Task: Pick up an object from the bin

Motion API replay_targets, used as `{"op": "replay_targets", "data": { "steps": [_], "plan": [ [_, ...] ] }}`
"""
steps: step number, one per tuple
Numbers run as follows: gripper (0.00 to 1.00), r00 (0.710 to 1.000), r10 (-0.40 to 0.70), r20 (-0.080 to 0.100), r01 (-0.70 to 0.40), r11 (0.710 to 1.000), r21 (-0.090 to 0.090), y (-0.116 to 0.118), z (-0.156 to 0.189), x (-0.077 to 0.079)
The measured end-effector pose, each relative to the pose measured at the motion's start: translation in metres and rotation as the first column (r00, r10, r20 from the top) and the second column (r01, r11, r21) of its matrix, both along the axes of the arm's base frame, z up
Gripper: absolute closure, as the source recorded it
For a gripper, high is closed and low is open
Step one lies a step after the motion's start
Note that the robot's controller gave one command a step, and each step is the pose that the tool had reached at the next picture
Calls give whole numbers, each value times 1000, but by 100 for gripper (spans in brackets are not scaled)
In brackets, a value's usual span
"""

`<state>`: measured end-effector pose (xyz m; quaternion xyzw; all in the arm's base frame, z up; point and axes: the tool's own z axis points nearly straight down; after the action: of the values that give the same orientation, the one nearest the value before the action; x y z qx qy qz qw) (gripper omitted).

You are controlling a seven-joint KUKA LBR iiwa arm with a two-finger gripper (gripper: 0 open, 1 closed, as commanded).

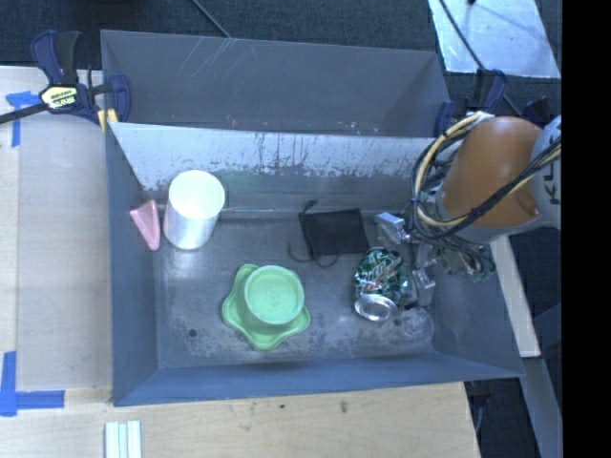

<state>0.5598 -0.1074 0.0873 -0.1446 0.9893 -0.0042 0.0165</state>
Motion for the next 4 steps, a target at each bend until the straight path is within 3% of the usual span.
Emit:
{"op": "replay_targets", "data": {
  "steps": [1, 2, 3, 4],
  "plan": [
    [0, 999, 31, -15, -31, 1000, 0, 44, -8, 13],
    [0, 999, 39, -22, -39, 999, 2, 59, -11, 13],
    [100, 950, 312, -30, -312, 950, 2, 23, 15, 0],
    [100, 950, 312, -30, -312, 950, 2, 23, 15, 0]
  ]
}}
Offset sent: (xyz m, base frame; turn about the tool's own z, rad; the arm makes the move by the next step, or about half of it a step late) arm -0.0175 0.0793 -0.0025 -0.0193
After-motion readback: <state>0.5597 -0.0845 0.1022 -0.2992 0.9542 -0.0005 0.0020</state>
